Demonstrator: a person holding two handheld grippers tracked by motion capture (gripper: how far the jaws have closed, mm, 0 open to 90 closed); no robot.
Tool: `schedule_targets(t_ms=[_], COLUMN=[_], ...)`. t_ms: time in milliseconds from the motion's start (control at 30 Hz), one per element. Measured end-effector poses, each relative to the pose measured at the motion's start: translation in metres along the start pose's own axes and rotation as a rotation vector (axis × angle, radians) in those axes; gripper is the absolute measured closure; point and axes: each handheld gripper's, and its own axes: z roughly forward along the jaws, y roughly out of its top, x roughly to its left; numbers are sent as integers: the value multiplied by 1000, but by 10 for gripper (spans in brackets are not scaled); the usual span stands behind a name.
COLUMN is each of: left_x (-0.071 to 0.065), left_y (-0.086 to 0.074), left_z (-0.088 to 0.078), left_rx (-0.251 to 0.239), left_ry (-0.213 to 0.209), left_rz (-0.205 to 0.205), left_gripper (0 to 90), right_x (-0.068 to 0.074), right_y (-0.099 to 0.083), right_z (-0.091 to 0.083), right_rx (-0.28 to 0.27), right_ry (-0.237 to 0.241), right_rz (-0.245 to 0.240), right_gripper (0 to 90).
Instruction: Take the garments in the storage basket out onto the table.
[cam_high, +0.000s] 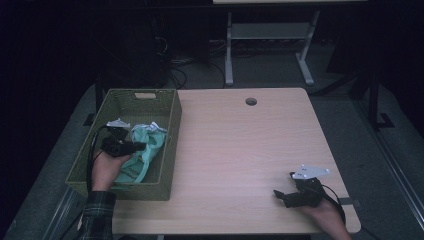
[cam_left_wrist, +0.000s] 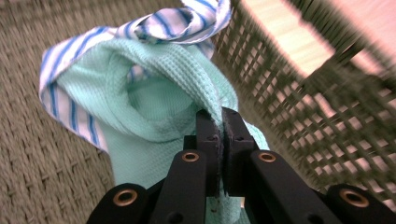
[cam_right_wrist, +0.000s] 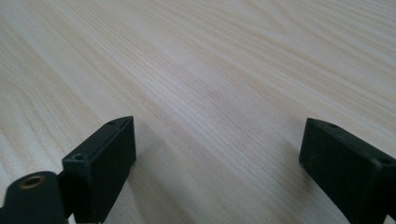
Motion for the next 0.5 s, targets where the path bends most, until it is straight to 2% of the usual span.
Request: schedule_targets(t_ms=[67, 267, 300, 400, 500], left_x=[2, 2, 2, 3, 4], left_y=[0, 3, 3, 4, 5], left_z=[-5, -19, -19, -28, -32], left_rx=[-36, -119, -119, -173, -191], left_ry=[-15, -17, -17, -43, -40], left_rz=[-19, -24, -24, -41, -32], left_gripper=[872, 875, 875, 876, 876], right_x=[0, 0, 0, 0, 0], right_y=[0, 0, 0, 0, 0], right_z=[0, 0, 0, 0, 0], right_rx=[1, 0, 0, 1, 1], right_ry=[0, 1, 1, 1, 0], right_rz=[0, 4, 4, 2, 4], right_gripper=[103, 103, 103, 103, 103])
